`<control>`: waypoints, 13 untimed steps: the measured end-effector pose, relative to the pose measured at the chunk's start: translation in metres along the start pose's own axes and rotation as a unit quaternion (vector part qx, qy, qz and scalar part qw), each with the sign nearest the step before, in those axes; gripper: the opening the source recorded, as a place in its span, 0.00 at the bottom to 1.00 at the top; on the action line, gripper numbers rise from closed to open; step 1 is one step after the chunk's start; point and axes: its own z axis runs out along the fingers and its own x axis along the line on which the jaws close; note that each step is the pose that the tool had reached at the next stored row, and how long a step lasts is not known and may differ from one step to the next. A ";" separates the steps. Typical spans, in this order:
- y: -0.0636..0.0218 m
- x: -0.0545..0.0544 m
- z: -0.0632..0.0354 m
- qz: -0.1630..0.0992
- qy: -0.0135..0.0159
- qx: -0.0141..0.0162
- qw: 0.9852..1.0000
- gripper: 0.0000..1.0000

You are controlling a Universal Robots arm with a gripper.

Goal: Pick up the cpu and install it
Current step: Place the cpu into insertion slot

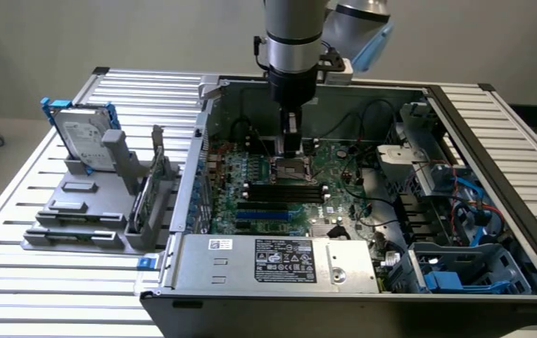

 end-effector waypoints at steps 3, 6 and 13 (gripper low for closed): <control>-0.0014 0.000 0.0029 0.000 0.000 -0.007 1.000 0.55; -0.0019 -0.002 0.0050 -0.001 0.000 -0.011 1.000 0.55; -0.0022 -0.003 0.0077 -0.001 0.000 -0.012 1.000 0.55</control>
